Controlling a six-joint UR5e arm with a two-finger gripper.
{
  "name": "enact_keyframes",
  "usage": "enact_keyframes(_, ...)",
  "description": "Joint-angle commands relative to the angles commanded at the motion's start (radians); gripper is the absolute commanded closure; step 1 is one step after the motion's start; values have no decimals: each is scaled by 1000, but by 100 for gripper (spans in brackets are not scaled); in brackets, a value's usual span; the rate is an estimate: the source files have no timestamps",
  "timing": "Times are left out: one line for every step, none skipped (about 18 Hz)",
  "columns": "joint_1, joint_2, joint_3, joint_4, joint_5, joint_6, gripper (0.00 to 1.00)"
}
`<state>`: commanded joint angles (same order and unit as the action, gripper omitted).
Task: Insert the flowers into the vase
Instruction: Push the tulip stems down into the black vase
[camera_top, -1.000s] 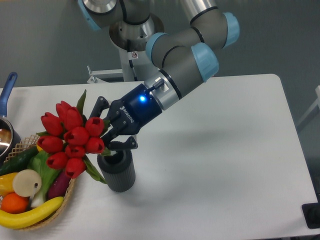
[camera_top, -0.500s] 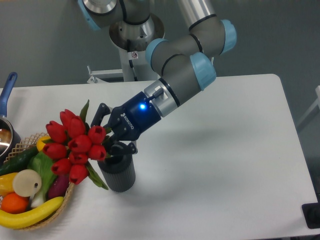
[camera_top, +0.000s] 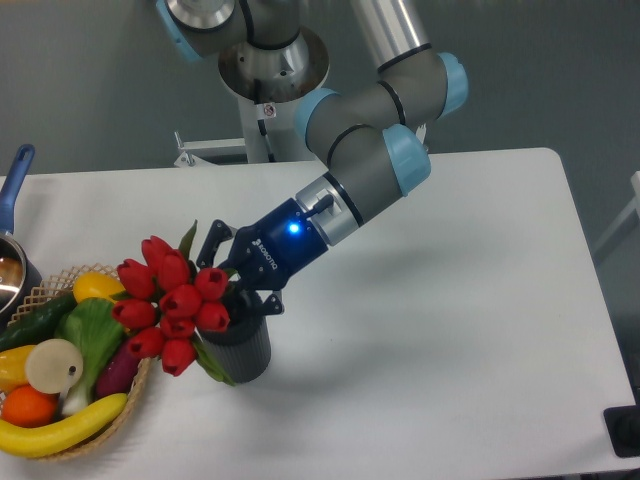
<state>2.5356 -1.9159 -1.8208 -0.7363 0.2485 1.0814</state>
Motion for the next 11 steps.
enact_keyframes(2, -3, -2, 0, 0, 5, 83)
enact_keyframes(3, -5, -5, 0, 0, 6, 83)
enact_keyframes(6, -5, -5, 0, 0, 6, 83)
enact_keyframes(8, -6, -5, 0, 0, 6, 82)
enact_keyframes(8, -6, -5, 0, 0, 6, 82)
enact_keyframes(12, -6, -6, 0, 0, 8, 82)
enact_keyframes(18, -8, -11, 0, 0, 11, 81)
enact_keyframes(21, -8, -18, 0, 0, 24, 81)
enact_keyframes(23, -8, -31, 0, 0, 44, 81)
enact_keyframes(25, -8, -40, 0, -2, 69, 81)
enact_keyframes(26, -6, -44, 0, -2, 86, 81)
